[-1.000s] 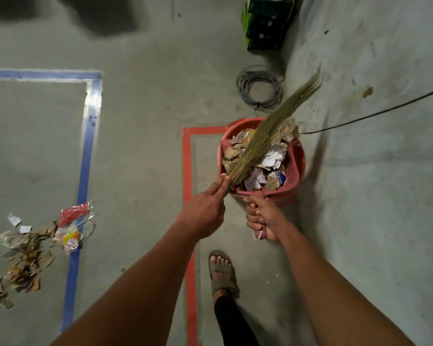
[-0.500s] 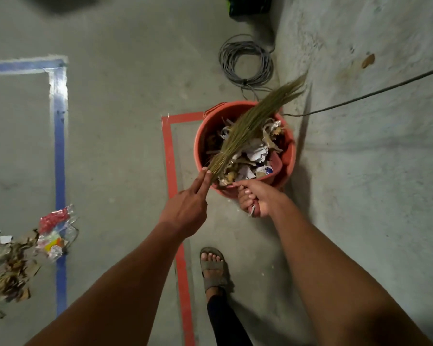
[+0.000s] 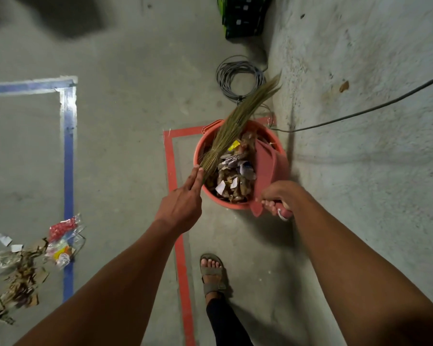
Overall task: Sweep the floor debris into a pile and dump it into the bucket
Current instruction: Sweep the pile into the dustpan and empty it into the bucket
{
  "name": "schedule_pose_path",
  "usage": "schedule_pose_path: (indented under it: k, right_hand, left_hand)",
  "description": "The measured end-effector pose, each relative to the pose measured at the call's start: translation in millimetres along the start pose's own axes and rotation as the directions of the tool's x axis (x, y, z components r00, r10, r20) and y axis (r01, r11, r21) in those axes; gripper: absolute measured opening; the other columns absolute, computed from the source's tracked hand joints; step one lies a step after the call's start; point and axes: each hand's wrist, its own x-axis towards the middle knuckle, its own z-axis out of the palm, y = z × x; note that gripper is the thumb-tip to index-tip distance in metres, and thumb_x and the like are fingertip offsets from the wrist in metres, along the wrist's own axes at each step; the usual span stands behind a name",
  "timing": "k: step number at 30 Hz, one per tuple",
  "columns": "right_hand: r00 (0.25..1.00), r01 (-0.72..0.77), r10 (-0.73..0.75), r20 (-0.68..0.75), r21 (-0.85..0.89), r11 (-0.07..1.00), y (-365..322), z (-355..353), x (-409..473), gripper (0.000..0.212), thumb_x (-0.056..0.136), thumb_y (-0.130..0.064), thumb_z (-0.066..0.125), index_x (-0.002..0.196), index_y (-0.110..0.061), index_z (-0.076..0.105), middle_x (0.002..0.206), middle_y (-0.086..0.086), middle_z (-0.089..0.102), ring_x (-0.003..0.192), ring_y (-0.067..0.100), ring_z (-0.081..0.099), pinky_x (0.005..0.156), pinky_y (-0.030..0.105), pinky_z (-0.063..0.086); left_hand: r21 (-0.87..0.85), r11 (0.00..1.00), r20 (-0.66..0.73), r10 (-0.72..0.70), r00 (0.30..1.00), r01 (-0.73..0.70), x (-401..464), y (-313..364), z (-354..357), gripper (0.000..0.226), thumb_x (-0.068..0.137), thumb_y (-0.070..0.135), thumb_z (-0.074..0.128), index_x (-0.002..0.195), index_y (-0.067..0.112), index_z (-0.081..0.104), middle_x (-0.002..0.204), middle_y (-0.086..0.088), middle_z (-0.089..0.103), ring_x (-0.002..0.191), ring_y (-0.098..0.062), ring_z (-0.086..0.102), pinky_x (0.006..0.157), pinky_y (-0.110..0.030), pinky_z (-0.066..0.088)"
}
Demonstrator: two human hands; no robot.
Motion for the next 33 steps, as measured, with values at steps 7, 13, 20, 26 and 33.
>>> schedule_pose_path:
  k: [7, 13, 20, 26, 33]
  right_hand:
    - [0.953, 0.016, -0.131, -0.273, -0.385, 0.923, -9.5, -38.0, -59.6, 0.025, 0.101, -0.004, 0.048, 0.079, 0.002, 0.058, 0.041, 0.004, 0.045, 0.029, 0.014, 0.033, 0.036, 0.015, 0.030]
    - [0.956, -0.010, -0.129, -0.263, -0.471, 0.882, -35.6, -48.0, -35.3, 0.030, 0.102, -0.007, 0.044, 0.073, -0.004, 0.054, 0.046, 0.004, 0.046, 0.041, 0.012, 0.033, 0.043, 0.024, 0.031]
    - [0.974, -0.158, -0.023, -0.224, -0.755, 0.636, -71.3, -16.5, 31.6, 0.076, 0.106, -0.008, 0.039, 0.030, -0.007, 0.052, 0.045, 0.011, 0.053, 0.057, 0.022, 0.045, 0.057, 0.032, 0.040]
    - [0.963, -0.118, -0.138, -0.231, -0.824, 0.554, -98.1, 12.8, 73.4, 0.064, 0.104, -0.008, 0.053, 0.040, -0.004, 0.057, 0.078, 0.016, 0.043, 0.070, 0.028, 0.048, 0.078, 0.037, 0.045]
    - [0.973, -0.023, -0.174, -0.150, -0.818, 0.575, -87.4, 41.2, 89.6, 0.014, 0.099, -0.003, 0.058, 0.091, 0.004, 0.066, 0.086, 0.012, 0.060, 0.069, 0.023, 0.053, 0.082, 0.034, 0.043]
  left_hand:
    - [-0.028, 0.999, -0.038, -0.022, 0.999, 0.021, -3.5, 0.3, -0.3, 0.069, 0.107, 0.021, 0.032, 0.165, 0.031, -0.005, 0.173, 0.012, -0.003, 0.095, -0.035, 0.067, 0.065, -0.042, 0.055]
    - [-0.078, 0.996, -0.076, -0.056, 0.996, 0.051, -0.4, -13.6, 18.0, 0.067, 0.107, 0.024, 0.031, 0.163, 0.033, -0.004, 0.173, 0.012, 0.001, 0.091, -0.037, 0.067, 0.067, -0.049, 0.060]
    - [-0.080, 0.994, -0.090, -0.078, 0.993, 0.071, 19.9, -35.5, 39.1, 0.064, 0.109, 0.026, 0.029, 0.165, 0.030, -0.003, 0.173, 0.011, 0.000, 0.089, -0.032, 0.067, 0.065, -0.048, 0.060]
    - [-0.077, 0.995, -0.098, -0.070, 0.993, 0.062, 46.4, -45.8, 60.2, 0.064, 0.110, 0.027, 0.030, 0.165, 0.029, -0.003, 0.173, 0.012, 0.000, 0.082, -0.030, 0.065, 0.064, -0.046, 0.059]
    - [-0.080, 0.996, -0.093, -0.054, 0.994, 0.046, 56.9, -47.0, 62.5, 0.066, 0.109, 0.023, 0.033, 0.165, 0.028, -0.001, 0.173, 0.012, 0.002, 0.077, -0.032, 0.064, 0.065, -0.047, 0.057]
